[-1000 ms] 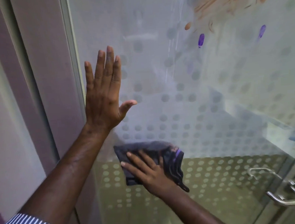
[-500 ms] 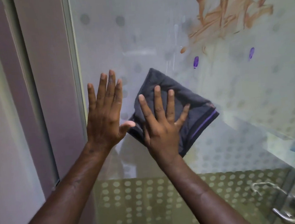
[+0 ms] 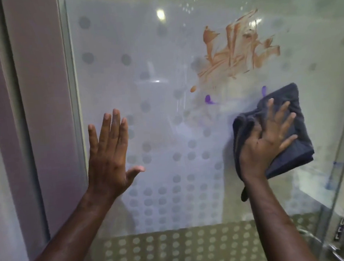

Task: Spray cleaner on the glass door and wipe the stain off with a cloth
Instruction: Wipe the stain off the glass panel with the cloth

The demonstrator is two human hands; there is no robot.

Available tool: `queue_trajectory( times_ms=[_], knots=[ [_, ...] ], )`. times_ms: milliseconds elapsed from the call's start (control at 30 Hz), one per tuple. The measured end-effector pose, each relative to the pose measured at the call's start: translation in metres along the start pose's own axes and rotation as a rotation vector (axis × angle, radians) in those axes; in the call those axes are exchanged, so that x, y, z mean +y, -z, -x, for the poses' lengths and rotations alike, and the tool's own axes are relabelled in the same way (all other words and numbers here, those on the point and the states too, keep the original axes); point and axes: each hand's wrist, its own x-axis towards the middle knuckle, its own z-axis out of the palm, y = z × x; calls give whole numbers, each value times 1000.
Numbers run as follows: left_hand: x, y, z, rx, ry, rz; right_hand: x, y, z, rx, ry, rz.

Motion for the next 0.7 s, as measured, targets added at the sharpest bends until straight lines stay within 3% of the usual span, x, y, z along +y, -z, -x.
queue_trajectory(
  times_ms=[100, 267, 367, 500, 700],
  knots=[
    [4, 5, -18, 24, 3, 42, -26, -6, 11, -11, 59, -23],
    [-2, 20, -77, 97, 6, 38, -100, -29, 90, -228, 811, 12],
    [-9, 29, -105, 142, 17, 36, -118, -36, 81, -274, 974, -63],
    [-6, 34, -127, 151, 39, -4, -105, -28, 17, -167, 849, 8],
    [-5, 31, -131, 124, 43, -103, -46, -7, -71, -13, 272, 0]
  ],
)
